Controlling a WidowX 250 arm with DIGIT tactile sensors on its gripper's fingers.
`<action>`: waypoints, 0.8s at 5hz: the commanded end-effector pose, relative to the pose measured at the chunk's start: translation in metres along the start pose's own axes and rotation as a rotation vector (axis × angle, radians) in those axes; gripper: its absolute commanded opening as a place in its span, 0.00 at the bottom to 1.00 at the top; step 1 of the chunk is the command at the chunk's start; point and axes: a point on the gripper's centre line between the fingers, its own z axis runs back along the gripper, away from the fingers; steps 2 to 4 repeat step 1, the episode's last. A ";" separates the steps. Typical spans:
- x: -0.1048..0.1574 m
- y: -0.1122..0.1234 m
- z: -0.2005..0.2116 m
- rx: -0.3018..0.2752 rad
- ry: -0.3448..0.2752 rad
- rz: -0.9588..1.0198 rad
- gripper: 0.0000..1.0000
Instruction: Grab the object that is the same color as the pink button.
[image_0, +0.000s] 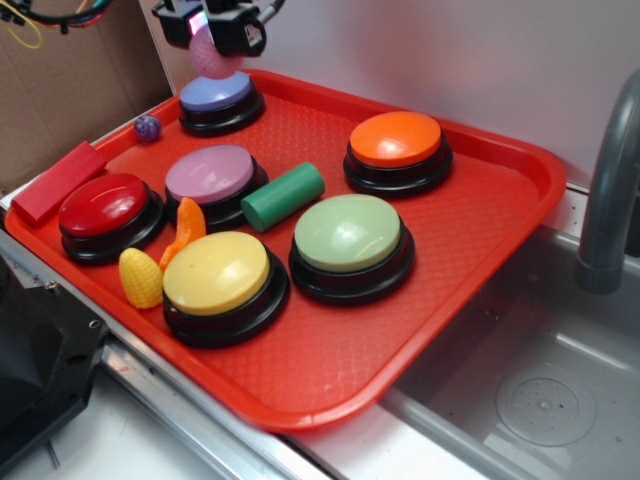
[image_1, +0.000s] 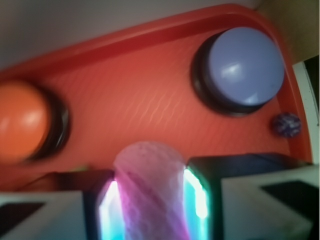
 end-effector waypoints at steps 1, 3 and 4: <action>-0.038 -0.008 0.024 -0.073 -0.082 -0.169 0.00; -0.038 -0.008 0.024 -0.073 -0.082 -0.169 0.00; -0.038 -0.008 0.024 -0.073 -0.082 -0.169 0.00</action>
